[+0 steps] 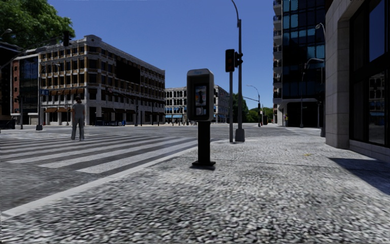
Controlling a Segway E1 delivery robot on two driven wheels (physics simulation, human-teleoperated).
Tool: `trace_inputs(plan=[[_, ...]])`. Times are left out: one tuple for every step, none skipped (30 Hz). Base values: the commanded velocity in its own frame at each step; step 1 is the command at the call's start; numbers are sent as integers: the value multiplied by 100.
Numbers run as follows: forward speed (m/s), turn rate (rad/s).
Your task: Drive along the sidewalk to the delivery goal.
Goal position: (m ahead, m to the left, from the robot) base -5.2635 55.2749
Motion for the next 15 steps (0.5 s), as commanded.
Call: trace_inputs(plan=[[178, 0], [178, 0], [178, 0], [178, 0], [178, 0], [178, 0], [175, 0], [172, 13], [166, 33], [160, 45], [153, 60], [148, 65], [141, 67], [141, 67], [137, 67]])
